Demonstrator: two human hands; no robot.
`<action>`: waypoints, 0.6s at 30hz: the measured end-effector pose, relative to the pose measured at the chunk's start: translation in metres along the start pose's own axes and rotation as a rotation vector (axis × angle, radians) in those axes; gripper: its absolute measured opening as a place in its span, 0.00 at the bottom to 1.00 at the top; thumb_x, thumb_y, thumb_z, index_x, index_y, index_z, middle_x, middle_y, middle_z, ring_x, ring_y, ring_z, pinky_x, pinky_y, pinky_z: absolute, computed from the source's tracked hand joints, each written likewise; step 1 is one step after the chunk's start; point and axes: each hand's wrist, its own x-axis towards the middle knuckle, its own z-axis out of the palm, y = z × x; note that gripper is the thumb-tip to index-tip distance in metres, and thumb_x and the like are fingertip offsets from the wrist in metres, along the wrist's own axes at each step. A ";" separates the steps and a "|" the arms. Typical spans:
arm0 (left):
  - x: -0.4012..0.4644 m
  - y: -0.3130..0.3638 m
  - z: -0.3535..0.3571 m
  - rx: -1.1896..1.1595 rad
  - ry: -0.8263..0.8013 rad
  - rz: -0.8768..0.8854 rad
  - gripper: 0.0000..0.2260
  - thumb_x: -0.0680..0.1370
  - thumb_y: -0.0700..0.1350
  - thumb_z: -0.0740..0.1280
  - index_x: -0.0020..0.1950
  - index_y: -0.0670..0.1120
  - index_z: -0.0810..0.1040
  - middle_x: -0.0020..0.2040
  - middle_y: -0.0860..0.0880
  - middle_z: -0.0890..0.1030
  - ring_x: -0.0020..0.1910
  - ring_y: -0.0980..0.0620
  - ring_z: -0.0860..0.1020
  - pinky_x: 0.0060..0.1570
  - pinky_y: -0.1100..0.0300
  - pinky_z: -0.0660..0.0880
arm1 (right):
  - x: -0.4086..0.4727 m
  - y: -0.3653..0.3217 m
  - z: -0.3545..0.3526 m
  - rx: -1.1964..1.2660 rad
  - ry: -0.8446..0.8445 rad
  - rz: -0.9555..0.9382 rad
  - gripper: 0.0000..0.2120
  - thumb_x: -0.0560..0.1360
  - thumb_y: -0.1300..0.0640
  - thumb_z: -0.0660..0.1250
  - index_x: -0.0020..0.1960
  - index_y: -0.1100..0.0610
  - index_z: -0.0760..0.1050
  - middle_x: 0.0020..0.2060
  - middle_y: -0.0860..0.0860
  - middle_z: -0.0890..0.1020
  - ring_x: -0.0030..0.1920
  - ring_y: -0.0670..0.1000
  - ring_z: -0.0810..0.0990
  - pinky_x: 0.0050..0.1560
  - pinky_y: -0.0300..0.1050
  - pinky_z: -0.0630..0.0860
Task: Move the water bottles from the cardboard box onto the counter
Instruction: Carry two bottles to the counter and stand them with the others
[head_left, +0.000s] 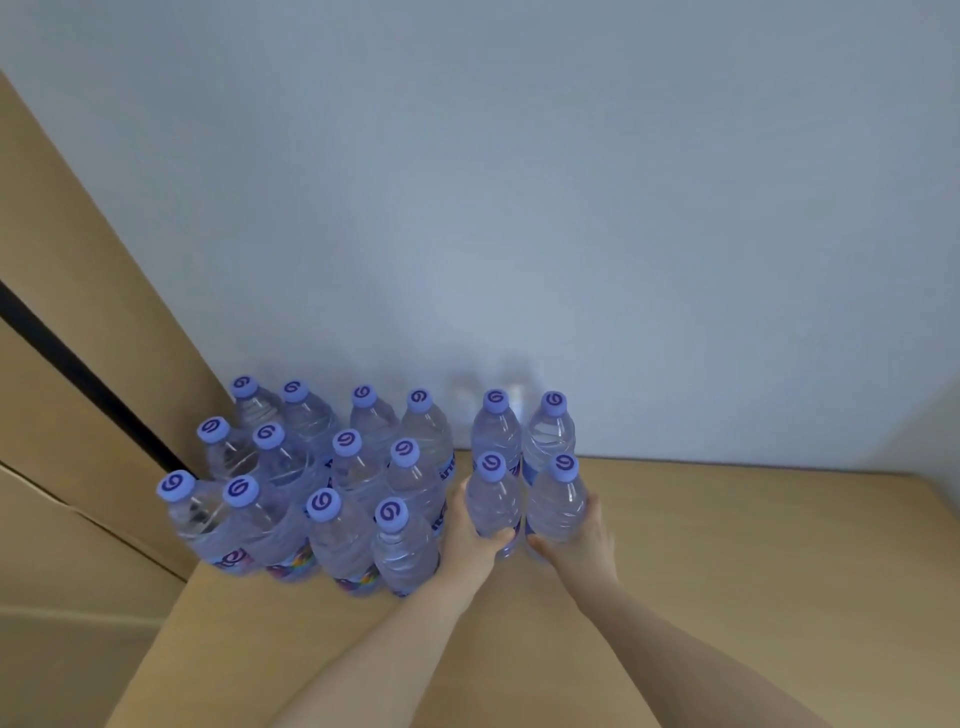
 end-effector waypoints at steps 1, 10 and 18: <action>0.002 0.002 0.000 0.019 0.014 0.019 0.32 0.70 0.32 0.72 0.51 0.71 0.72 0.47 0.67 0.79 0.48 0.70 0.77 0.46 0.74 0.72 | 0.002 -0.001 0.000 -0.023 -0.001 -0.011 0.31 0.58 0.52 0.76 0.57 0.52 0.66 0.49 0.48 0.76 0.51 0.55 0.76 0.54 0.54 0.76; 0.003 -0.008 -0.003 0.016 -0.005 -0.136 0.25 0.73 0.36 0.72 0.61 0.53 0.63 0.50 0.63 0.72 0.50 0.62 0.73 0.54 0.63 0.67 | 0.000 -0.003 0.000 0.019 -0.054 -0.028 0.25 0.57 0.47 0.71 0.48 0.53 0.65 0.41 0.50 0.70 0.40 0.51 0.65 0.46 0.43 0.67; 0.005 -0.009 -0.005 0.021 -0.007 -0.119 0.26 0.74 0.35 0.72 0.65 0.51 0.64 0.55 0.58 0.73 0.56 0.58 0.72 0.58 0.63 0.67 | 0.004 -0.004 0.009 -0.015 -0.046 -0.040 0.21 0.60 0.48 0.70 0.47 0.52 0.64 0.41 0.49 0.70 0.40 0.51 0.65 0.46 0.44 0.67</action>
